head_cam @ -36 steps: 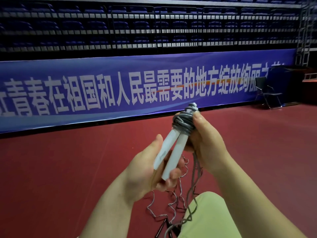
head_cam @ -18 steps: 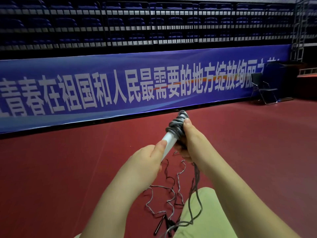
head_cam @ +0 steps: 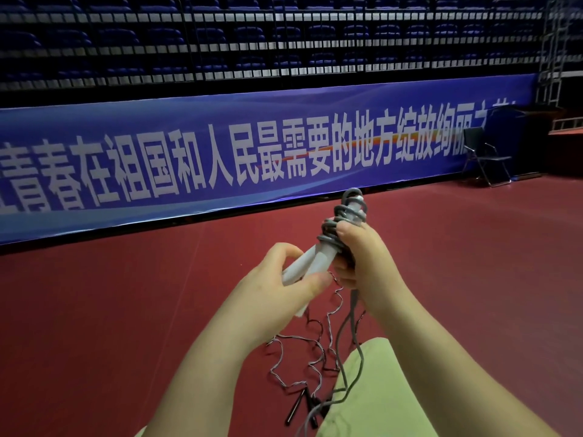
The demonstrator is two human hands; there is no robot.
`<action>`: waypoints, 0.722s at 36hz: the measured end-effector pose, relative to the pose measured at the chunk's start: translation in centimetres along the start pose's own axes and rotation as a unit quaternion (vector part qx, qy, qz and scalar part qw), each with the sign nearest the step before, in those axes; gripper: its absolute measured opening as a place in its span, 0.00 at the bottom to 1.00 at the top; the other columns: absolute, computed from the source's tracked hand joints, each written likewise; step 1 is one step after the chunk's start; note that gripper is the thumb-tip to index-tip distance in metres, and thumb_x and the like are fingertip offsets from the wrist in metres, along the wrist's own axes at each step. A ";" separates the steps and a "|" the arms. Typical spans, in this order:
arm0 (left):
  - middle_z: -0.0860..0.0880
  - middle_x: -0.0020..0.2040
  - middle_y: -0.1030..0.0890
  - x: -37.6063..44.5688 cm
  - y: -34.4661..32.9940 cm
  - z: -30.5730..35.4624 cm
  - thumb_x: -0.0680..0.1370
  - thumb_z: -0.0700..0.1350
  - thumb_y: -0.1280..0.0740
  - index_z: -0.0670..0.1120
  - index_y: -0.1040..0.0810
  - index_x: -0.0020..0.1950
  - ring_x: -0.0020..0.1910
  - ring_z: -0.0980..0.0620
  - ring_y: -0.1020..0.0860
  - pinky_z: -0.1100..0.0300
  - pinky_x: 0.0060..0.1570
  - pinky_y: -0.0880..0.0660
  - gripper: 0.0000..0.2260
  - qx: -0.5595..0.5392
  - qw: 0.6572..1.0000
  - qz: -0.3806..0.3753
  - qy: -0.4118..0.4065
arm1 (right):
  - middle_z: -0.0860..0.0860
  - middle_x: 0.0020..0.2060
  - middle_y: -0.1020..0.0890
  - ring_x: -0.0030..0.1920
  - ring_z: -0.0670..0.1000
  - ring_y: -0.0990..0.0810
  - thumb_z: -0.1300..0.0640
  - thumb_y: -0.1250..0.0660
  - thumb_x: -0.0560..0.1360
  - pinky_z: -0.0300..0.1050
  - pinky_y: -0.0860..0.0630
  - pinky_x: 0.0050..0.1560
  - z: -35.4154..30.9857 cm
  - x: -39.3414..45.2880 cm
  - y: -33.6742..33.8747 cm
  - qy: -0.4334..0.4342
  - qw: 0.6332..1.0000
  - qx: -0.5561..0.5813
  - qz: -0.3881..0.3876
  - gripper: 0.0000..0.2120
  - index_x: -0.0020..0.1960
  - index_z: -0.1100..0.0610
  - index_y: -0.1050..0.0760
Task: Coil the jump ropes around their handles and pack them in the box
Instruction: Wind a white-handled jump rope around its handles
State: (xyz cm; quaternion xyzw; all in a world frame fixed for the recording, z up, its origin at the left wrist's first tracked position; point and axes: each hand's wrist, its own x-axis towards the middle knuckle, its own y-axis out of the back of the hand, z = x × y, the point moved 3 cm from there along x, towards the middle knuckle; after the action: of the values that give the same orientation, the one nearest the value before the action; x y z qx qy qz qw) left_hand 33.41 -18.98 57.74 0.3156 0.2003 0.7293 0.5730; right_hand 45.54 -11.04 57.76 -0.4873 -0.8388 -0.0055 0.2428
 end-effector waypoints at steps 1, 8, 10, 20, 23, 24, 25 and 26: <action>0.57 0.48 0.21 0.1 -0.1 0.0 0.70 0.65 0.36 0.63 0.30 0.52 0.47 0.56 0.21 0.52 0.51 0.24 0.14 -0.002 1.000 -0.019 0.000 | 0.42 0.22 0.30 0.21 0.39 0.33 0.54 0.38 0.72 0.31 0.36 0.23 0.2 0.0 0.1 0.014 1.000 0.011 -0.021 0.07 0.43 0.58 0.30; 0.49 0.46 0.17 -0.2 -2.1 -0.1 0.60 0.72 0.29 0.44 0.21 0.57 0.45 0.50 0.19 0.55 0.47 0.22 0.38 -0.269 0.919 -0.287 -0.018 | 0.48 0.36 0.20 0.33 0.43 0.22 0.39 0.23 0.51 0.35 0.26 0.33 0.5 -0.4 -0.4 0.054 0.981 0.148 -0.114 0.44 0.58 0.64 0.28; 0.42 0.48 0.17 -0.6 -3.0 0.1 0.66 0.72 0.33 0.44 0.21 0.60 0.45 0.46 0.18 0.54 0.46 0.21 0.36 -0.390 0.845 -0.365 -0.024 | 0.49 0.34 0.20 0.32 0.44 0.21 0.42 0.20 0.52 0.37 0.24 0.34 0.8 -0.2 -0.5 0.040 0.969 0.209 -0.126 0.46 0.60 0.66 0.31; 0.46 0.32 0.24 -0.2 -4.0 -0.4 0.70 0.71 0.47 0.40 0.19 0.49 0.29 0.50 0.23 0.65 0.27 0.31 0.36 -0.558 0.736 -0.382 0.045 | 0.51 0.36 0.23 0.30 0.43 0.22 0.52 0.19 0.56 0.34 0.23 0.34 0.4 0.0 -1.0 0.017 0.960 0.253 -0.117 0.36 0.57 0.62 0.31; 0.47 0.31 0.25 -0.2 -3.9 -0.3 0.71 0.69 0.45 0.42 0.19 0.45 0.27 0.51 0.24 0.66 0.23 0.35 0.32 -0.560 0.742 -0.363 0.059 | 0.51 0.36 0.25 0.28 0.43 0.27 0.47 0.27 0.64 0.34 0.26 0.32 1.4 0.5 -0.6 0.031 0.977 0.182 -0.105 0.25 0.55 0.57 0.29; 0.47 0.31 0.25 -0.1 -3.9 -0.3 0.72 0.69 0.45 0.42 0.19 0.44 0.27 0.51 0.25 0.66 0.23 0.36 0.31 -0.560 0.746 -0.354 0.066 | 0.51 0.34 0.26 0.23 0.42 0.29 0.47 0.34 0.70 0.34 0.29 0.27 1.6 0.5 -0.5 0.028 0.981 0.165 -0.102 0.19 0.56 0.57 0.29; 0.47 0.30 0.26 -0.1 -3.9 -0.3 0.73 0.70 0.46 0.43 0.20 0.42 0.26 0.51 0.25 0.66 0.22 0.37 0.31 -0.555 0.755 -0.342 0.070 | 0.50 0.32 0.26 0.21 0.42 0.31 0.48 0.40 0.73 0.34 0.31 0.24 1.7 0.4 -0.4 0.032 0.985 0.140 -0.099 0.16 0.56 0.56 0.30; 0.47 0.30 0.26 -0.1 -3.9 -0.3 0.73 0.70 0.47 0.44 0.20 0.40 0.25 0.51 0.26 0.66 0.22 0.38 0.31 -0.546 0.768 -0.326 0.072 | 0.48 0.31 0.25 0.20 0.42 0.31 0.48 0.44 0.74 0.33 0.32 0.23 1.8 0.4 -0.3 0.036 0.988 0.111 -0.097 0.16 0.57 0.57 0.30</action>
State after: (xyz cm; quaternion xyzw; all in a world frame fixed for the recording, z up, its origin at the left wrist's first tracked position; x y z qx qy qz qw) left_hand 35.99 -18.03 54.96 -0.1881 -0.0996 0.5055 0.8362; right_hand 44.42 -10.43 56.43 -0.3731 -0.8682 0.0466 0.3239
